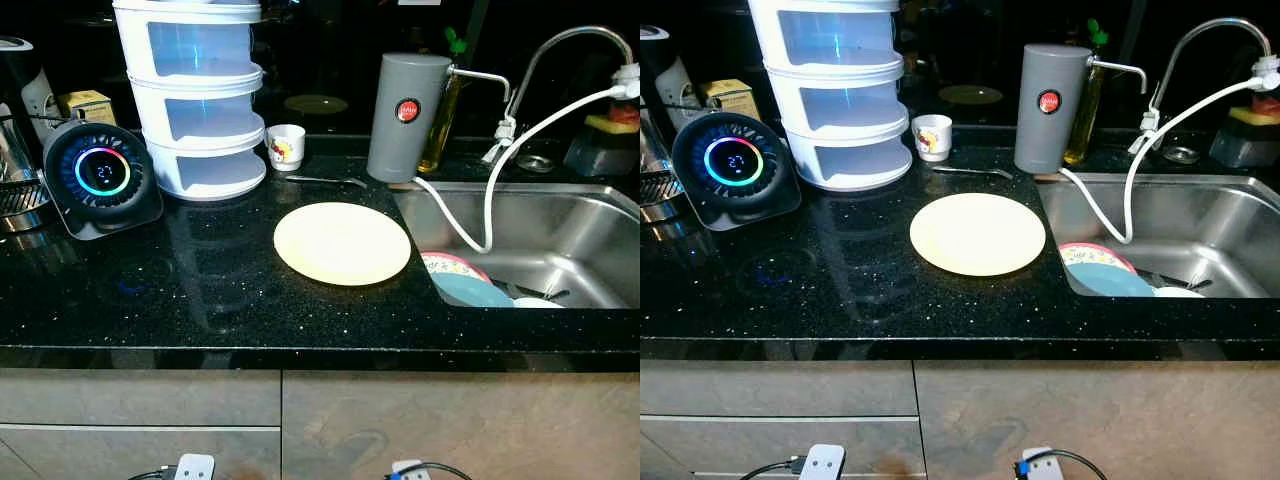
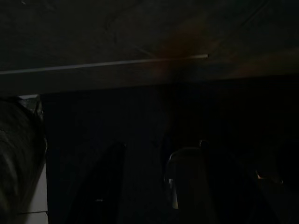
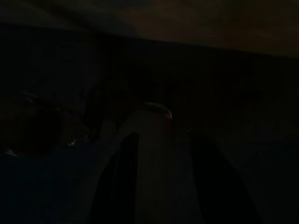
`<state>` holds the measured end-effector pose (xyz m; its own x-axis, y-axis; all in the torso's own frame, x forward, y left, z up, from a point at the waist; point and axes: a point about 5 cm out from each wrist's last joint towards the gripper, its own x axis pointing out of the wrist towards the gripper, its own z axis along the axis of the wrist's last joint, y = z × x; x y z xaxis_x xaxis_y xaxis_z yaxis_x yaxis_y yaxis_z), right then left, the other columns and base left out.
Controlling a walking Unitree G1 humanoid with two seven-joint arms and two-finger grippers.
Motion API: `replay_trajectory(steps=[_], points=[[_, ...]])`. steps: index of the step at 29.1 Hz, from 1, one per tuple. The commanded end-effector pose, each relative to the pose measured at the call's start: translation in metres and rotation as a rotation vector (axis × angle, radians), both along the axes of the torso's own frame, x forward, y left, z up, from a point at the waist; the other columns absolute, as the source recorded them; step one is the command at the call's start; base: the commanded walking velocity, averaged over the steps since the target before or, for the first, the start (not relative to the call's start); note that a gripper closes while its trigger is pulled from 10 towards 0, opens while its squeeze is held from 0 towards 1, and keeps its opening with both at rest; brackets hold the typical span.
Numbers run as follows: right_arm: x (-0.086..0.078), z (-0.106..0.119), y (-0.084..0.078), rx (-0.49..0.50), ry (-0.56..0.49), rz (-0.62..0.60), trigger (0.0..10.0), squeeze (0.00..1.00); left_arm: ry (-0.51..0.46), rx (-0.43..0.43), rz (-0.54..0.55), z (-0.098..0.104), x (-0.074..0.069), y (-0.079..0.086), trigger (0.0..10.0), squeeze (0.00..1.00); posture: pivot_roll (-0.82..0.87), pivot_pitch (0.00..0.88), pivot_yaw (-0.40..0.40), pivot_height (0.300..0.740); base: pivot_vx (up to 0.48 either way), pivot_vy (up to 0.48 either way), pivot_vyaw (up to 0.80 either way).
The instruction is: Kitchen organization
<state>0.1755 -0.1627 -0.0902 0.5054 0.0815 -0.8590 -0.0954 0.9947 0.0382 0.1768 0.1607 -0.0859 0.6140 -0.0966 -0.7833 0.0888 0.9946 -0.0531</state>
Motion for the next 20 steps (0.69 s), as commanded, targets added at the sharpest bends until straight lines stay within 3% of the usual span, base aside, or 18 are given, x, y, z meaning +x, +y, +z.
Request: replay_trajectory(steps=[1, 5, 12, 20], points=[[-0.002, 0.0, -0.005, -0.011, -0.003, -0.012, 10.0, 0.0, 0.003, 0.0, -0.003, -0.002, -0.003, -0.004, 10.0, 0.0, 0.0, 0.086, -0.038, 0.74, 0.0, 0.0, 0.0], [-0.002, 0.0, -0.009, -0.017, -0.002, -0.019, 10.0, 0.0, -0.005, -0.007, 0.003, -0.001, -0.002, -0.006, 10.0, 0.0, 0.0, 0.1, -0.045, 0.74, 0.0, 0.0, 0.0], [0.013, 0.007, -0.015, -0.03, -0.036, -0.044, 10.0, 0.0, -0.043, -0.012, 0.011, 0.006, 0.012, -0.004, 10.0, 0.0, -0.01, 0.121, -0.034, 0.74, 0.0, 0.0, 0.0], [0.027, 0.013, 0.0, 0.003, -0.059, -0.042, 10.0, 0.0, -0.078, 0.021, 0.046, 0.016, 0.029, 0.017, 10.0, 0.0, 0.02, 0.129, -0.05, 0.74, 0.0, 0.0, 0.0]])
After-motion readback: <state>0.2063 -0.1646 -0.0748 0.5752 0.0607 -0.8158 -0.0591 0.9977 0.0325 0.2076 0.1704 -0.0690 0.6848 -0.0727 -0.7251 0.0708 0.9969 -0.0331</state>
